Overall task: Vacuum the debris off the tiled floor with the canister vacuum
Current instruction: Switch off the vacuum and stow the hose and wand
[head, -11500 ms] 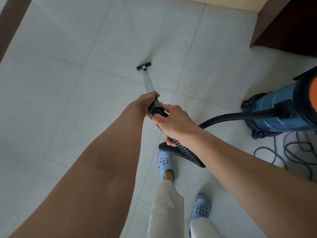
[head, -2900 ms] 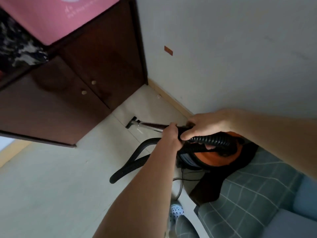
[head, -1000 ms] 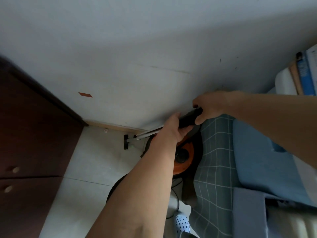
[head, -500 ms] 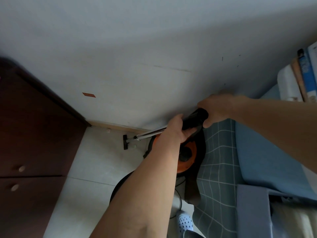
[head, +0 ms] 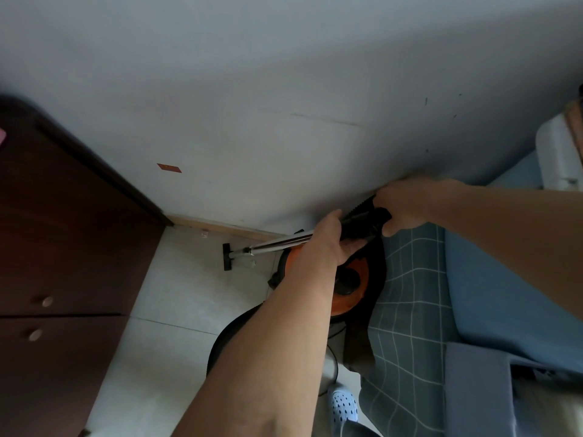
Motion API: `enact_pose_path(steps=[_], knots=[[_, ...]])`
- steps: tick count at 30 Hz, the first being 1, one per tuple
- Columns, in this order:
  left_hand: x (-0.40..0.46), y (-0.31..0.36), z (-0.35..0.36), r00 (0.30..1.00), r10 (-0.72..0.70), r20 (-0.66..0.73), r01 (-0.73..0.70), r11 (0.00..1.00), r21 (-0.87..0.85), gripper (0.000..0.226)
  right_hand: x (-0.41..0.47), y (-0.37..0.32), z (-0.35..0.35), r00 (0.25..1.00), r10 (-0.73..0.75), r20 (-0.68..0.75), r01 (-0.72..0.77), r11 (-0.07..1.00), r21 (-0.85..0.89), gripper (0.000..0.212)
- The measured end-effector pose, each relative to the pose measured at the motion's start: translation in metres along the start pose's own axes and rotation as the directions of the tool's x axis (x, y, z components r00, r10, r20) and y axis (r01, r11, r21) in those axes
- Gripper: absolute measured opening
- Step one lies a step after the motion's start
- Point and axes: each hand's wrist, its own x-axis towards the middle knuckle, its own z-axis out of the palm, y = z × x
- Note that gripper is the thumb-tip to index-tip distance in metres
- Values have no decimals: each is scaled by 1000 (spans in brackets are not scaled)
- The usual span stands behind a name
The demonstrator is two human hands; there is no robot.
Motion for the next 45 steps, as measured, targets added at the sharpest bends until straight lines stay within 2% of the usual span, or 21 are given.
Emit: enact_pose_path(steps=[5,10,13,19,21,25,28,33,39,45], knots=[[-6,3,-2,999,19,27,-20,999,40,22,-10,1,-12,999,12,49,-15,999,47,48],[-21,14,8,997,55,53,-58,997,53,27,-28,6,-36,999,32,25,-35,994,106,52],[-30,26,14,993,86,80,-90,995,51,30,-39,8,-53,998,47,-35,-44,995,85,56],[-44,46,6,986,149,71,-155,984,83,36,-49,3,-87,980,19,-198,19,982,188,31],[-44,53,-2,983,177,51,-182,976,121,44,-47,2,-99,969,43,-243,13,974,226,30],[-39,63,-10,987,157,24,-159,979,126,46,-38,1,-107,953,42,-301,37,967,253,29],[-34,61,-8,990,140,0,-139,982,131,46,-30,1,-106,973,-5,-229,72,957,282,31],[-34,51,-1,994,110,20,-112,988,106,47,-27,0,-98,999,2,-39,4,985,172,58],[-32,49,-2,996,88,25,-90,991,102,55,-29,2,-85,1000,5,5,-6,980,198,77],[-31,42,0,995,94,8,-95,985,143,49,-32,-5,-79,1000,-16,25,10,973,230,78]])
